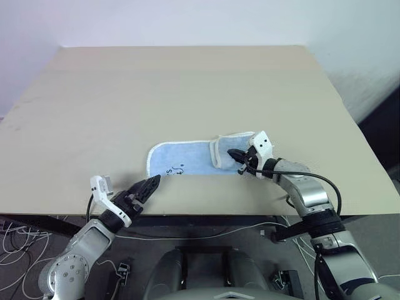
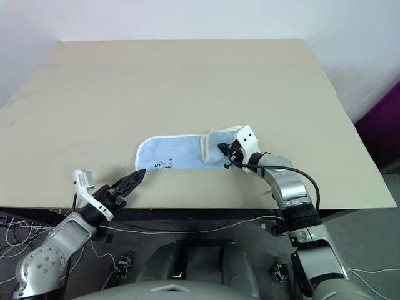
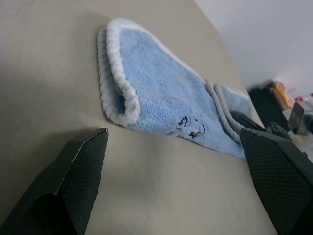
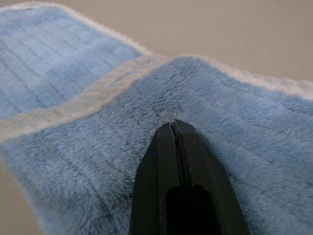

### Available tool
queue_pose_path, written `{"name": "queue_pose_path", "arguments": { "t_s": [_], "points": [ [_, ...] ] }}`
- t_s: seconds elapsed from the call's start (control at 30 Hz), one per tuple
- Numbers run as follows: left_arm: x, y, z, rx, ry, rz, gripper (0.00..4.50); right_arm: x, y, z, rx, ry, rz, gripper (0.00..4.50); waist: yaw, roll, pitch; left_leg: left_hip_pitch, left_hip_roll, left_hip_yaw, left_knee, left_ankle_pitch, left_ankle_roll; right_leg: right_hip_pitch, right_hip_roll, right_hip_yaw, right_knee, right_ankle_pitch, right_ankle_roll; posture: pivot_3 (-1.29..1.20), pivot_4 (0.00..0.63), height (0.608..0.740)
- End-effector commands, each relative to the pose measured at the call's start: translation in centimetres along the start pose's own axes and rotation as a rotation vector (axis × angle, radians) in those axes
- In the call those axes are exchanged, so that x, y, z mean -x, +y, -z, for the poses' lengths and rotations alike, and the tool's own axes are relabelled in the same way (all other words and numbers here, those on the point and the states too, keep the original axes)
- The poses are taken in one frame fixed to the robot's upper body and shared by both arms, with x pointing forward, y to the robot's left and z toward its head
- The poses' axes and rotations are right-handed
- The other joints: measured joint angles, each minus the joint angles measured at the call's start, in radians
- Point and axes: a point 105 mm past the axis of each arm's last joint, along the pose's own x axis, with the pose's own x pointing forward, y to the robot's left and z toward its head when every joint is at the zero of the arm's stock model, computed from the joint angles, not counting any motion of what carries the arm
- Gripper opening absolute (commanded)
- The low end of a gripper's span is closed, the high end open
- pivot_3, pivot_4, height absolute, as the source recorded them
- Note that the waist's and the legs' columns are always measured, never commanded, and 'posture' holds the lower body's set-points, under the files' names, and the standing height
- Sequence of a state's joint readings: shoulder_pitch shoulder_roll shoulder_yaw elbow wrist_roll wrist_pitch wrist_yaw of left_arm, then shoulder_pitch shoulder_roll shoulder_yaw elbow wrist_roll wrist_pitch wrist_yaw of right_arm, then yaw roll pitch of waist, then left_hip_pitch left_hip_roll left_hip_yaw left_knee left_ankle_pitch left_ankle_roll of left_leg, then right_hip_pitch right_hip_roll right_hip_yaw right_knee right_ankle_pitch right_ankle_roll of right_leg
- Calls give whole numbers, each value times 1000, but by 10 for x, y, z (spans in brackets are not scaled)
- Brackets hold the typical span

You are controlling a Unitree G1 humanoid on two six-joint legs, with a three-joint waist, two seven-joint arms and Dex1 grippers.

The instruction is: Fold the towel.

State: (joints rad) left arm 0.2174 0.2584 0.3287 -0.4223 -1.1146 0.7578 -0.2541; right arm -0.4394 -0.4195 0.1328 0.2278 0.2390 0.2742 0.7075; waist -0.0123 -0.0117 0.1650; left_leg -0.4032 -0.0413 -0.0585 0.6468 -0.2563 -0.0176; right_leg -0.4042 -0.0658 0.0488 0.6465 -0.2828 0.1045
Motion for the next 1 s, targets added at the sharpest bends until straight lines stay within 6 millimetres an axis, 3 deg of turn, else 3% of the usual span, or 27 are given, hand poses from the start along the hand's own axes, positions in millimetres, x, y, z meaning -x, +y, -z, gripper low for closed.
{"name": "queue_pose_path", "arguments": {
  "t_s": [0.03,0.23,0.4,0.63,0.77,0.9,1.0],
  "points": [
    [0,0,11,89,35,-40,4500,10,1,-28,29,-98,-21,12,1,0,0,0,0,0,0,0,0,0,0,0,0,0,0,0,150,740],
    [-4,2,20,222,68,-73,4500,27,-3,-74,67,-236,-11,12,4,1,0,0,-1,0,0,0,0,0,-1,0,0,0,0,0,150,740],
    [-13,3,16,294,59,-70,4500,34,-4,-96,81,-297,-2,12,10,3,-1,0,-1,-1,0,0,0,1,-1,0,-1,0,0,0,150,740],
    [-36,6,36,241,227,-102,4500,37,-2,-108,78,-335,9,12,50,8,-3,2,-5,-2,1,0,0,5,-2,-2,-1,0,0,0,150,740],
    [-43,6,34,246,234,-87,4500,37,-1,-107,76,-336,12,12,59,13,-5,13,-7,-5,0,-1,2,17,-5,-6,-11,-2,-4,0,150,740],
    [-46,5,29,252,220,-77,4500,37,1,-106,75,-337,16,12,60,13,-5,13,-9,-6,0,-1,3,18,-8,-6,-12,-2,-4,0,150,740],
    [-47,6,22,274,184,-73,3854,38,1,-105,74,-337,19,0,58,13,-5,13,-11,-7,-1,-1,3,18,-10,-7,-12,-2,-4,0,150,740]
  ]
}}
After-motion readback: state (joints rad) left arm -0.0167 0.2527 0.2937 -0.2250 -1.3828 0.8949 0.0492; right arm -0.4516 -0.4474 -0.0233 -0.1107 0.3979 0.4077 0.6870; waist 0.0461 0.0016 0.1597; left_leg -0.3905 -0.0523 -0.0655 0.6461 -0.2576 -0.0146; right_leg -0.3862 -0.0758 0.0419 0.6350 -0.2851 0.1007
